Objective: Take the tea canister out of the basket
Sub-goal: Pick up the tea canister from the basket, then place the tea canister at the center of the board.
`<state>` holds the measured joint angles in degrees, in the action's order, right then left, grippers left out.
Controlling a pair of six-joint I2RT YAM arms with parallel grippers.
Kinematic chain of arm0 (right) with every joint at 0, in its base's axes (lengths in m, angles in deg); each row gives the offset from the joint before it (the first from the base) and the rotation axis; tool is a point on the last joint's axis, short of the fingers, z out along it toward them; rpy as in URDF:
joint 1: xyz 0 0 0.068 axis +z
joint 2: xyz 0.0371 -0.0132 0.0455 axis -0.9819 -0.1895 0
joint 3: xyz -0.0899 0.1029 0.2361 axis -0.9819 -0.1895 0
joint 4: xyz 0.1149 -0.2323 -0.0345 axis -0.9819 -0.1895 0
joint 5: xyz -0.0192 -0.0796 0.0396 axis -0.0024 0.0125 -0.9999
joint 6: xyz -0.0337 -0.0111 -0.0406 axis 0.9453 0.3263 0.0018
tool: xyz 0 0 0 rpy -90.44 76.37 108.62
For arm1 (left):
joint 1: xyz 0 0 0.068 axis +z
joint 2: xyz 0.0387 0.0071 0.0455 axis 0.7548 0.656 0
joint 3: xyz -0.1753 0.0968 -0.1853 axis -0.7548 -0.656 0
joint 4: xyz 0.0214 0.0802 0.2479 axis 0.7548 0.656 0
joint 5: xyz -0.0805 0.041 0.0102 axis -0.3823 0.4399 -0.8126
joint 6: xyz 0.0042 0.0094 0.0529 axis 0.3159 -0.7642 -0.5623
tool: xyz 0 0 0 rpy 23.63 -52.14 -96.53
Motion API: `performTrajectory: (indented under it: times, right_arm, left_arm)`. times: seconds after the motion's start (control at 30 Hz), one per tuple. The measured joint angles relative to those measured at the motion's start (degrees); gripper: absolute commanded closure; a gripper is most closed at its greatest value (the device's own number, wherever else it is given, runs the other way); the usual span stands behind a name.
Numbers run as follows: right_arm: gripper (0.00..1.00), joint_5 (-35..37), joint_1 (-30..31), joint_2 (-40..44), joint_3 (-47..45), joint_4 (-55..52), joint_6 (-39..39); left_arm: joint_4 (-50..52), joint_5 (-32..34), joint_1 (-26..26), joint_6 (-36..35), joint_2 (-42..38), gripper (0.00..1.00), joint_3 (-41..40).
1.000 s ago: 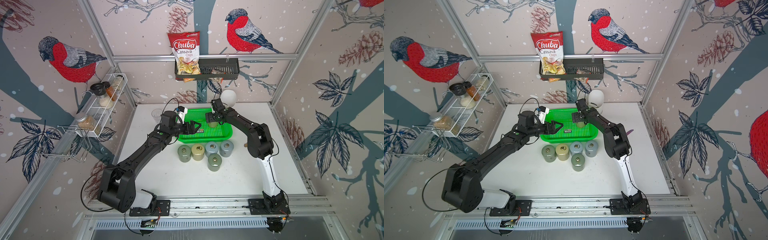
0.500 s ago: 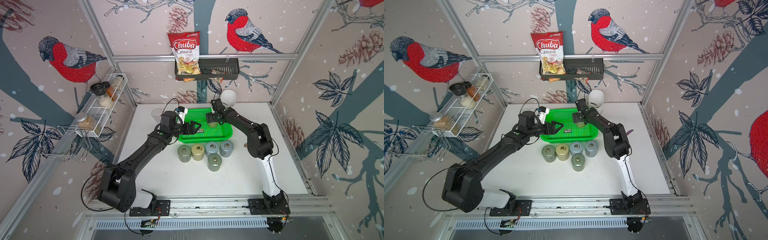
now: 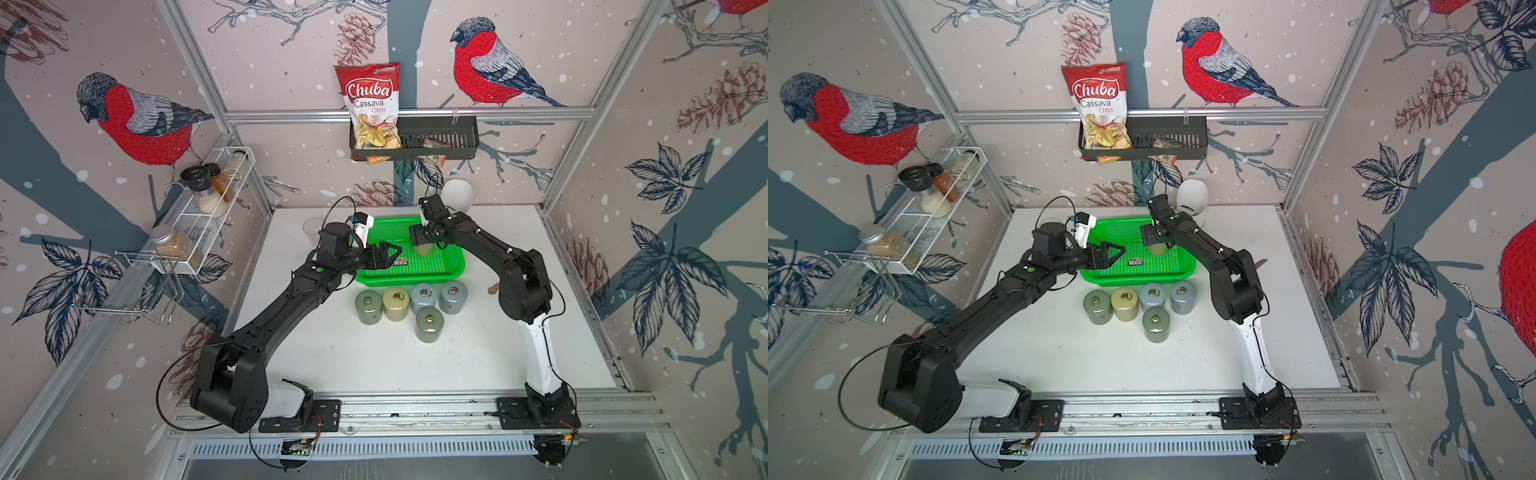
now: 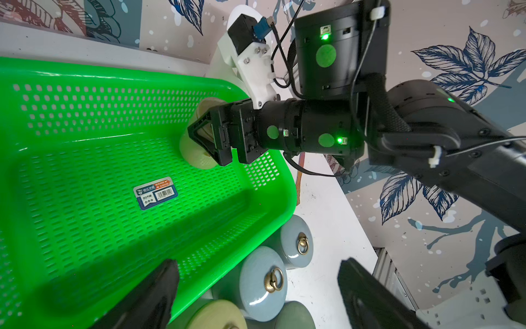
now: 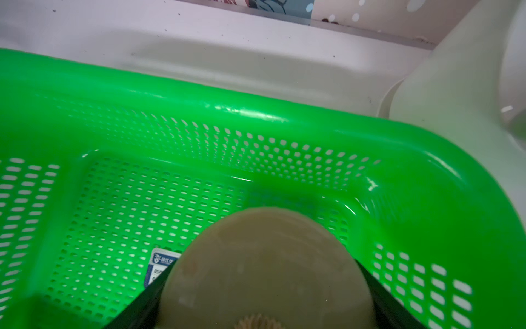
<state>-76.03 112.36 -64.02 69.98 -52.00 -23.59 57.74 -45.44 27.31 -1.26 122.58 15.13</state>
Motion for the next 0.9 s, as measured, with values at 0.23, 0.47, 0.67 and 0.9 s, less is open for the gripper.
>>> performTrajectory:
  times: [0.23, 0.47, 0.67, 0.9]
  right_arm:
    - [1.00, 1.4, 2.0, 7.5, -1.8, -0.6, 1.0]
    - [1.00, 3.2, 4.5, 17.8, -7.1, -0.8, 2.3]
    - [1.00, 4.9, 7.7, 26.9, -13.0, -0.8, 4.5]
    - [1.00, 6.3, 10.8, 37.3, -21.0, -2.4, 4.7]
  left_arm:
    - [-0.5, -0.1, 0.0, 0.4, -2.0, 0.08, 0.0]
    - [-0.9, -1.0, 0.0, 1.4, -3.8, 0.08, 0.0]
    - [-0.8, -2.4, -0.2, 1.3, -4.8, 0.08, 0.0]
    - [0.0, -3.9, -2.9, -0.3, -5.7, 0.08, -1.2]
